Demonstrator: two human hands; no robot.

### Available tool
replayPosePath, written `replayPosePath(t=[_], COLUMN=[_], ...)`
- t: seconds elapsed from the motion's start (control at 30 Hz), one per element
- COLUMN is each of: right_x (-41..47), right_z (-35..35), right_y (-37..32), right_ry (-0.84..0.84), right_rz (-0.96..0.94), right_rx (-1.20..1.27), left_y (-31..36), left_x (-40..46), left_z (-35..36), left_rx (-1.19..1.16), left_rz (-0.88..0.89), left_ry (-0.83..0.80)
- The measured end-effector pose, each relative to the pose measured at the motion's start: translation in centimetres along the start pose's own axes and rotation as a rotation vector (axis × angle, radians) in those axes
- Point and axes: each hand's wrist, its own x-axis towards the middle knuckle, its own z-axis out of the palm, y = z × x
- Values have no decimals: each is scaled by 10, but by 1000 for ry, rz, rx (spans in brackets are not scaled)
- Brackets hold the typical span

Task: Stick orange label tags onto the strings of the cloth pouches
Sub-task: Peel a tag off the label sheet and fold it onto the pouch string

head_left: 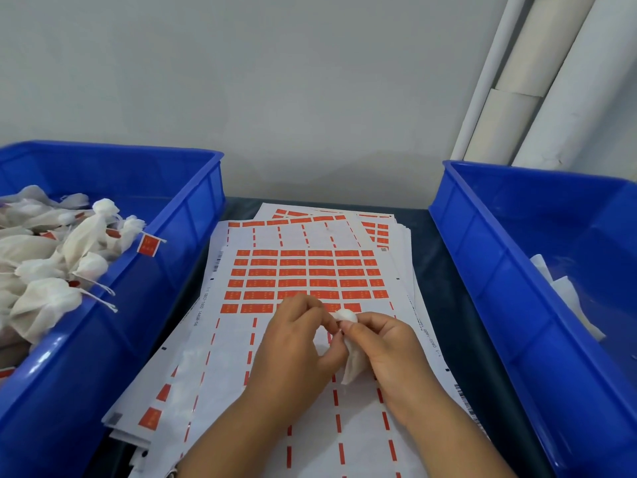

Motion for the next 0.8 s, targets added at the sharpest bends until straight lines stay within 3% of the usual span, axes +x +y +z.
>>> replayPosePath(t=[0.47,0.63,0.8], right_x=[5,6,6], right_z=[-4,-3,-3], right_y=[2,3,6], right_ry=[85,47,-48], right_rz=[-43,-34,0], right_rx=[-60,-75,-179], left_y=[2,-3,-9], left_x=[7,6,14], left_z=[-7,-5,-11], left_rx=[22,122,166], left_rz=[-120,-70,-192], left_ry=[-28,-49,52])
